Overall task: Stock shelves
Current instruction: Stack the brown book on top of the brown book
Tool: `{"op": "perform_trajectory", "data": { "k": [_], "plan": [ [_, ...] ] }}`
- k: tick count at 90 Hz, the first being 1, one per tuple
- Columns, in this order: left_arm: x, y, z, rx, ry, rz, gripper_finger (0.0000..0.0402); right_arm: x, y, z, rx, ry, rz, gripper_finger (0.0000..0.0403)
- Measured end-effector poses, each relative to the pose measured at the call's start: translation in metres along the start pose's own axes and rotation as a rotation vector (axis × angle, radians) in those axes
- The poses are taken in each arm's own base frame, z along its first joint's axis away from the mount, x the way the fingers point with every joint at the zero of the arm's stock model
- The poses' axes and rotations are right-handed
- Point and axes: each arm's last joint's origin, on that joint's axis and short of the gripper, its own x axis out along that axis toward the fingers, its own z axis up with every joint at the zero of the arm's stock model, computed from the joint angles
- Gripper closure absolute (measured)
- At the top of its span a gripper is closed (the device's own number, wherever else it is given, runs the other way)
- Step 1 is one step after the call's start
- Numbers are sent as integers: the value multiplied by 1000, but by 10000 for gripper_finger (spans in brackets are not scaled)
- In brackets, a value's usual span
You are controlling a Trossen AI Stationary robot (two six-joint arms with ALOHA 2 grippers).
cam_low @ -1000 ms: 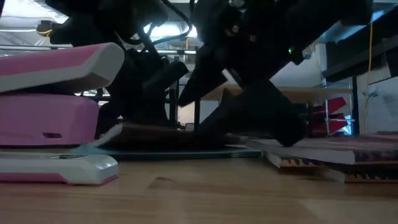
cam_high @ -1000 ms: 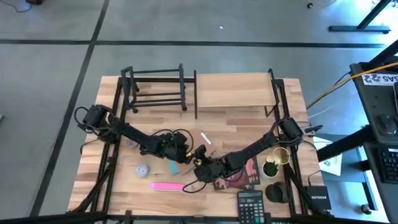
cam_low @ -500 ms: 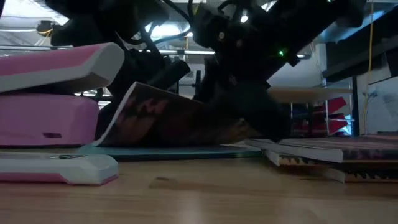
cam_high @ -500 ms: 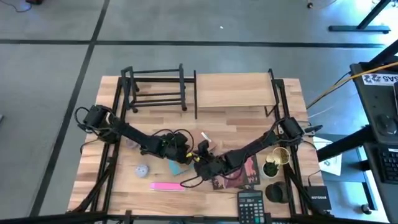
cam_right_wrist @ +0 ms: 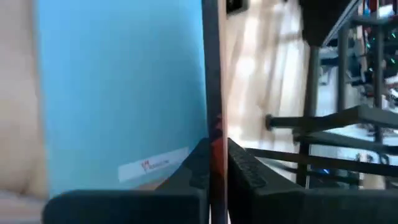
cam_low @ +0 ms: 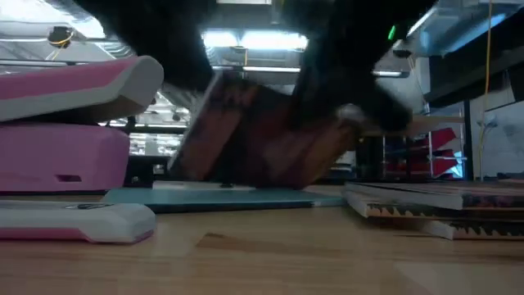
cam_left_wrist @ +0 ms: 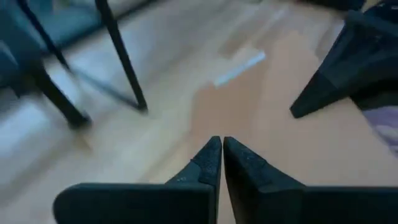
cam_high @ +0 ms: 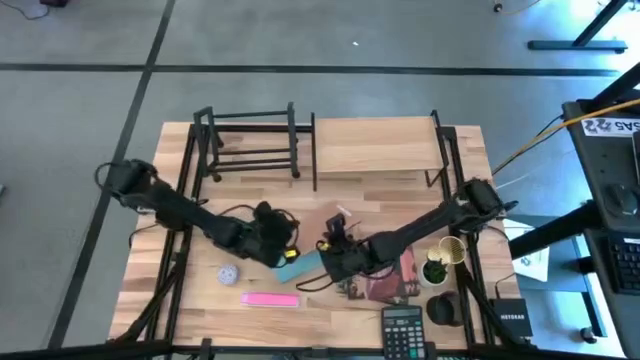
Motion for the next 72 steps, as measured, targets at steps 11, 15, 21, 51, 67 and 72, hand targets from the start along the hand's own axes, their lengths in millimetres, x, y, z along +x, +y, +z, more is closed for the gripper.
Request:
{"op": "perform_trajectory", "data": {
  "k": [11, 15, 21, 51, 67, 72],
  "plan": [
    [-28, -9, 20, 126, -118, -125, 401, -25, -24, -4, 60, -58, 98, 401],
    [-36, -15, 26, 179, -165, -186, 401, -30, -31, -6, 91, -68, 133, 401],
    [-46, -23, 35, 185, -257, -273, 396, -33, -41, -10, 130, -66, 161, 401],
    [-21, -40, 29, 446, -347, -375, 267, -23, -48, -15, 163, -43, 172, 402],
    [-3, -50, 13, 575, -307, -186, 229, -23, -48, -15, 163, -41, 167, 402],
    [1, -55, 11, 584, -299, -144, 229, -23, -48, -15, 162, -41, 167, 402]
  ]
}}
